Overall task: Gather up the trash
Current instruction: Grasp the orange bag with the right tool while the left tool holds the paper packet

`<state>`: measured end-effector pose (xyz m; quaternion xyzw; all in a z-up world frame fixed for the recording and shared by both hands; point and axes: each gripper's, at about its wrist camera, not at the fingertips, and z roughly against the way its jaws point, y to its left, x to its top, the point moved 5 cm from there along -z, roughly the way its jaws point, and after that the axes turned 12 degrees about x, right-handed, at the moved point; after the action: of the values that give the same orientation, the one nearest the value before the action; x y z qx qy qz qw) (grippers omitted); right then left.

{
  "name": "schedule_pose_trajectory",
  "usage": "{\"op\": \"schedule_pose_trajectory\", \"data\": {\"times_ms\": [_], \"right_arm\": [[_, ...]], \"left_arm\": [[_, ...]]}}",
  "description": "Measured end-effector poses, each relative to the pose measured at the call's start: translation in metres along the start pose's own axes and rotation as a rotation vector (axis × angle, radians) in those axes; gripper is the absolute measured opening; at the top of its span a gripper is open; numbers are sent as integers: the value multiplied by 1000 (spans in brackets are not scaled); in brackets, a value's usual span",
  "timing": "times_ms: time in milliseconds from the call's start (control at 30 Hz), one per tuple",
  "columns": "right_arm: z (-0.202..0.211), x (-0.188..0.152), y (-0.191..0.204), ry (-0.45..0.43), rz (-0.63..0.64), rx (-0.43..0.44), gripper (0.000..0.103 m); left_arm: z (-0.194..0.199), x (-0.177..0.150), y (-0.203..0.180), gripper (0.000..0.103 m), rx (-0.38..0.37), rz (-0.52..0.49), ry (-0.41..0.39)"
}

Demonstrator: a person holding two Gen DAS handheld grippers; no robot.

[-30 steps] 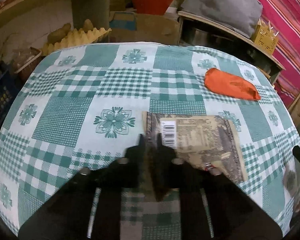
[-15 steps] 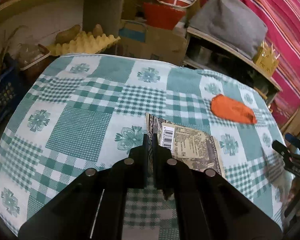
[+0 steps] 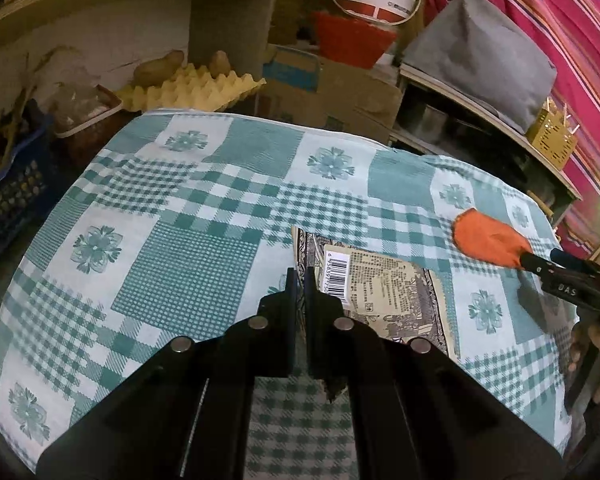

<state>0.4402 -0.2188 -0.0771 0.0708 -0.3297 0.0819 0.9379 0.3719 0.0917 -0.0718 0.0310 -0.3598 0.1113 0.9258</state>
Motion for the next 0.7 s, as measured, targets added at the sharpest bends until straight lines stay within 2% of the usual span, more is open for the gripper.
{"op": "schedule_pose_trajectory", "data": {"times_ms": [33,133,233,433,600,700], "right_arm": [[-4,1,2,8,6,3,80],[-11,4,5,20,5,31,71],[-13,7,8,23,19,57,48],[-7,3,14,19,54,75,20],[21,-12,-2,-30,6,68,17],[47,-28,-16,-58,-35,64,17]], "left_arm": [[-1,1,1,2,5,1,0],[-4,2,2,2,12,11,1],[-5,3,3,2,10,17,1],[-6,3,3,2,13,13,4],[-4,2,0,2,8,12,-4],[1,1,-6,2,-21,7,-12]]}}
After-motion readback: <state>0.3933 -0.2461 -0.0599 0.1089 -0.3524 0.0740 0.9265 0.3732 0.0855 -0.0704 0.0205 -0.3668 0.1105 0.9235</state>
